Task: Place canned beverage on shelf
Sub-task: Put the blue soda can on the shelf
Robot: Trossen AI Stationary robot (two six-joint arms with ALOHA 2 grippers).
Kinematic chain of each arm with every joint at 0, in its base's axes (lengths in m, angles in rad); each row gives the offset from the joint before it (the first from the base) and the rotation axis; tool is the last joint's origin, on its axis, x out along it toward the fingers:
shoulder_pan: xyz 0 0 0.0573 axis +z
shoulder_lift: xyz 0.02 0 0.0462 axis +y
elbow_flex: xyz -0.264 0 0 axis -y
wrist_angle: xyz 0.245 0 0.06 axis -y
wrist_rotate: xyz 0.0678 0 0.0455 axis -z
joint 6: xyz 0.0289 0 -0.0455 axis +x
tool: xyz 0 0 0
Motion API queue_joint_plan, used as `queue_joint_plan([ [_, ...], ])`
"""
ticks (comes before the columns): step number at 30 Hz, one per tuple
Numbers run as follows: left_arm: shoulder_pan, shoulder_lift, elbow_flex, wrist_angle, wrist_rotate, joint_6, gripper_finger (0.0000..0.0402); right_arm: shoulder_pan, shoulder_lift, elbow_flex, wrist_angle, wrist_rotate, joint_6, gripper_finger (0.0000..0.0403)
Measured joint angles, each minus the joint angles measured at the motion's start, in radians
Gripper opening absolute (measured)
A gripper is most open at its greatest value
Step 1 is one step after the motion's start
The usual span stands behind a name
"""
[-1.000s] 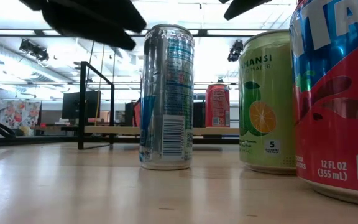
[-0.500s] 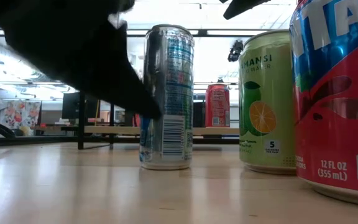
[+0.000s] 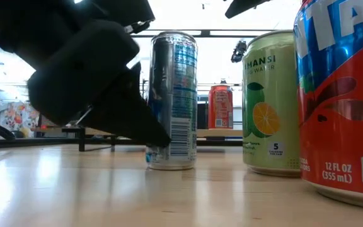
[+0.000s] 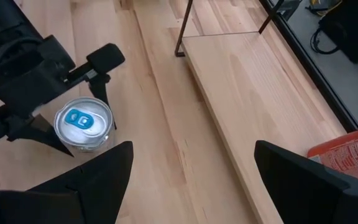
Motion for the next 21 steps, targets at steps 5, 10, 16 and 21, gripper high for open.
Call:
queue_joint_plan([
  [5, 0.002, -0.008, 0.0, -0.044, 0.002, 0.002, 0.0291, 0.0, 0.0, 0.0, 0.0, -0.002, 0.0, 0.0347],
  [10, 0.002, -0.035, 0.0, -0.144, -0.025, -0.068, 0.0275, 0.0, 0.0, 0.0, -0.001, -0.003, 0.0, 0.0347],
  [16, -0.004, -0.086, 0.0, -0.27, -0.044, -0.129, 0.0258, 0.0, 0.0, 0.0, -0.001, -0.004, 0.0, 0.0347],
  [21, -0.027, -0.106, 0.0, -0.231, 0.026, -0.074, 0.025, 0.0, 0.0, 0.0, 0.0, -0.004, 0.0, 0.0347],
])
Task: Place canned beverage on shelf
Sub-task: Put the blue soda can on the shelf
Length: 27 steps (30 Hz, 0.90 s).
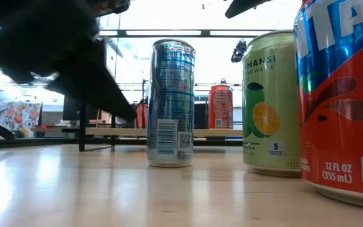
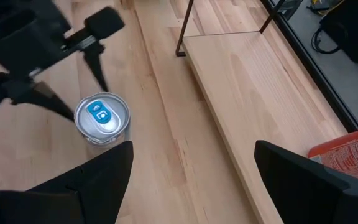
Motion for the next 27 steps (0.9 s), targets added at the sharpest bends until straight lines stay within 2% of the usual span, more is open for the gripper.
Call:
queue_joint_plan([
  [7, 0.038, 0.004, 0.0, 0.162, 0.092, 0.027, 0.027, 0.0, 0.0, 0.0, 0.005, 0.001, 0.0, 0.0347],
  [15, 0.101, 0.005, 0.0, 0.169, 0.091, 0.026, 0.0318, 0.0, 0.0, 0.0, 0.005, -0.003, -0.005, 0.0347],
  [27, 0.124, 0.006, 0.0, 0.108, 0.106, 0.077, 0.031, 0.0, 0.0, 0.0, 0.005, -0.007, -0.008, 0.0347],
])
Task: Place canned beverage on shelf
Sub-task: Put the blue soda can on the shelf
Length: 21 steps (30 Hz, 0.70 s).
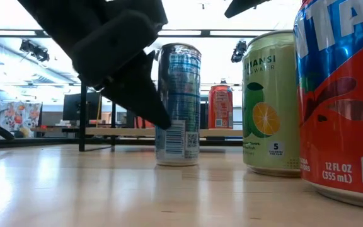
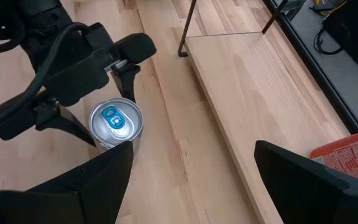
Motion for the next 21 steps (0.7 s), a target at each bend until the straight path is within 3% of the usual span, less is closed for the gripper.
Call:
queue_joint_plan([
  [7, -0.002, 0.0, 0.0, -0.038, 0.005, 0.002, 0.0309, 0.0, 0.0, 0.0, 0.0, 0.0, 0.0, 0.0347],
  [21, -0.046, -0.076, 0.0, -0.058, 0.146, 0.165, 0.0308, 0.0, 0.0, 0.0, 0.003, 0.0, 0.0, 0.0347],
])
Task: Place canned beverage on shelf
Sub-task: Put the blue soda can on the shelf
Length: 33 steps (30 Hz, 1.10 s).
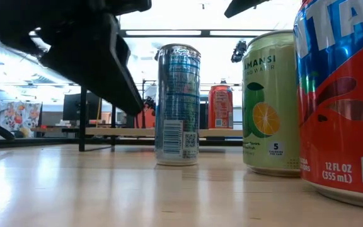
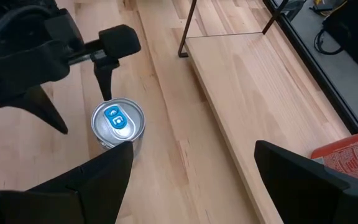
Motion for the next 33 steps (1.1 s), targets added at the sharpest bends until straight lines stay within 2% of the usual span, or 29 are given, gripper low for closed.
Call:
queue_joint_plan([
  [6, 0.021, -0.037, 0.0, -0.043, 0.094, -0.056, 0.0312, 0.0, 0.0, 0.0, -0.006, -0.007, 0.002, 0.0347],
  [13, 0.03, -0.172, 0.0, -0.14, 0.1, -0.053, 0.0314, 0.004, 0.0, 0.0, -0.018, -0.004, -0.012, 0.0347],
  [18, 0.035, -0.269, 0.0, -0.146, 0.099, -0.037, 0.0314, 0.025, -0.003, -0.044, -0.024, 0.1, -0.061, 0.0347],
  [26, 0.034, -0.32, 0.072, -0.13, 0.076, 0.085, 0.0314, 0.045, -0.07, -0.128, -0.001, 0.151, -0.046, 0.0347],
  [33, 0.095, -0.255, 0.108, -0.03, 0.068, 0.237, 0.0314, 0.079, -0.239, -0.148, 0.057, 0.382, -0.154, 0.0347],
])
